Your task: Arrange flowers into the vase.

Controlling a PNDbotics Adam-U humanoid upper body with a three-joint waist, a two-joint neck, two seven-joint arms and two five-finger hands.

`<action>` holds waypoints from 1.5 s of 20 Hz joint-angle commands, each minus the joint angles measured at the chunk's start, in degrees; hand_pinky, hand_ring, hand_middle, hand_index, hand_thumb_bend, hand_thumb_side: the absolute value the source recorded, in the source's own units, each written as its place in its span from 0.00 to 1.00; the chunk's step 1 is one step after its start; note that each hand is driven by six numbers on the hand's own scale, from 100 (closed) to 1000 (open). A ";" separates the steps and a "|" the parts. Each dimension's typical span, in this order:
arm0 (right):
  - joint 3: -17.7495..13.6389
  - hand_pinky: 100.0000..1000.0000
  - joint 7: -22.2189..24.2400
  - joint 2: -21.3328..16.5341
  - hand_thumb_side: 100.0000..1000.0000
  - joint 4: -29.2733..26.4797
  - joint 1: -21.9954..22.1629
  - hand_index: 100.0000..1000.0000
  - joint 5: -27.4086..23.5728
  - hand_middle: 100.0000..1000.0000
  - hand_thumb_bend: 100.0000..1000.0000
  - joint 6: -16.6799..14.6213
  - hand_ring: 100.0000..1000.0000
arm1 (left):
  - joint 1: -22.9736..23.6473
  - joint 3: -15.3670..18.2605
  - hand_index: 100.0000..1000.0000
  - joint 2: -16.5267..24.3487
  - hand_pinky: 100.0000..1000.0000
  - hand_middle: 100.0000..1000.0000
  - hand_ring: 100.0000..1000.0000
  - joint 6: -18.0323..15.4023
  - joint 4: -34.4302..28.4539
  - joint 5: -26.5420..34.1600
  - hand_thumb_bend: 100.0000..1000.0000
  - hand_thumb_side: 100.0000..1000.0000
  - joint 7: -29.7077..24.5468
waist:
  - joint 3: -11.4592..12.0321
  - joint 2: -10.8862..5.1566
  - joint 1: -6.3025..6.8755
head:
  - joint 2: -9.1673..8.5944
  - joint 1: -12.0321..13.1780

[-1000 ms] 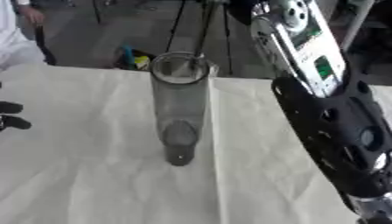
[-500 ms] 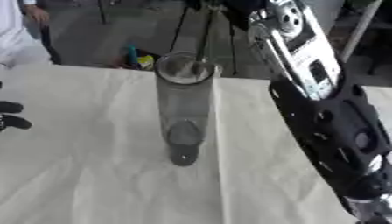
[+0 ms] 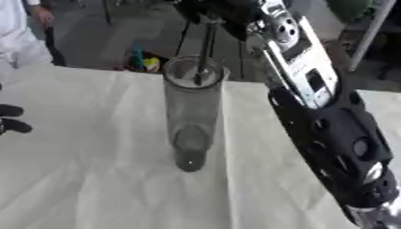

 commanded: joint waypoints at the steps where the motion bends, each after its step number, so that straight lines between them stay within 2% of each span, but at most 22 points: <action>1: -0.15 0.00 0.30 -0.37 0.45 -0.14 -0.83 0.00 0.98 0.00 0.00 -0.53 0.00 | -0.88 -0.50 0.89 0.27 0.61 0.80 0.70 0.03 -0.77 -0.19 0.06 1.00 -0.06 | -0.02 0.04 -0.77 | -0.67 -0.12; 14: 0.66 0.00 0.58 0.40 0.53 1.07 -0.11 0.00 3.20 0.00 0.00 -2.29 0.00 | -1.04 -0.49 0.89 0.07 0.61 0.80 0.70 0.30 -0.77 -0.20 0.06 1.00 -0.10 | 0.11 0.31 -0.98 | -0.62 -0.02; 24: 0.80 0.00 -0.28 0.10 0.58 1.01 0.56 0.00 2.01 0.00 0.00 -3.67 0.00 | -1.23 -0.58 0.89 -0.22 0.61 0.80 0.70 0.38 -0.77 -0.19 0.06 1.00 -0.31 | 0.70 0.73 -0.96 | -1.39 -0.29; 30: 0.90 0.05 -0.31 -0.03 0.65 1.17 0.91 0.00 1.80 0.00 0.00 -4.56 0.00 | -1.28 -0.65 0.89 -0.36 0.61 0.80 0.70 0.44 -0.77 -0.23 0.06 1.00 -0.43 | 0.92 0.91 -0.99 | -1.48 -0.37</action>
